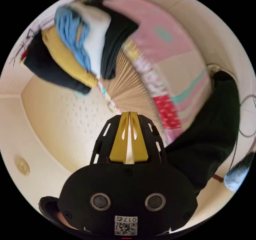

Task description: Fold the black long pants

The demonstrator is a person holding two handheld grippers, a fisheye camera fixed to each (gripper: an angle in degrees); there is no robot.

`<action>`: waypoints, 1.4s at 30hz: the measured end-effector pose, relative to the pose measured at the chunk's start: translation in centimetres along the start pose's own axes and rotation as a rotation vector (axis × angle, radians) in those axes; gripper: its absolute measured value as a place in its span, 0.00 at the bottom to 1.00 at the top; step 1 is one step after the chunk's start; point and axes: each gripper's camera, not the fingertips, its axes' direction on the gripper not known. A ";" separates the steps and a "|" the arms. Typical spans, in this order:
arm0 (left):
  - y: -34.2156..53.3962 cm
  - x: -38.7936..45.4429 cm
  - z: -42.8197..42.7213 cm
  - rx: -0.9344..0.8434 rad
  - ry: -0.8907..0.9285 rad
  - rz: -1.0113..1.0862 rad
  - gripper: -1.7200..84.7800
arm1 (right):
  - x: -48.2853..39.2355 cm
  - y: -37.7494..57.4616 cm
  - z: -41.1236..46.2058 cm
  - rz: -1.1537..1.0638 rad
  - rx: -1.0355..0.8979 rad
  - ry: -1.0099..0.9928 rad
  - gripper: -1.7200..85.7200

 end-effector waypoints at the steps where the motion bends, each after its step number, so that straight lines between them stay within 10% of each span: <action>1: -0.3 -0.5 -0.5 0.015 -0.003 -0.012 0.11 | -2.0 -0.3 4.1 -0.073 -0.111 0.003 0.03; 7: -3.4 -6.7 -3.7 0.103 -0.097 -0.060 0.12 | -9.9 3.2 17.8 -0.325 -0.439 -0.004 0.03; 13: -5.5 -13.0 -1.2 -0.003 -0.172 -0.065 0.15 | -11.7 6.7 15.9 -0.387 -0.379 -0.270 0.02; 22: -8.8 -18.8 1.0 -0.129 -0.153 -0.009 0.15 | -5.2 9.3 8.2 -0.226 -0.246 -0.169 0.02; 31: -6.4 -23.8 5.5 -0.345 0.238 -0.053 0.07 | 1.6 15.3 10.8 -0.208 -0.319 -0.156 0.02; 36: -2.1 -22.3 -2.2 -0.094 0.845 0.123 0.05 | 2.4 16.8 13.4 -0.265 -0.381 -0.228 0.03; 42: -1.8 -10.5 -13.6 0.059 0.936 0.539 0.03 | 0.6 19.0 20.2 -0.391 -0.604 -0.100 0.03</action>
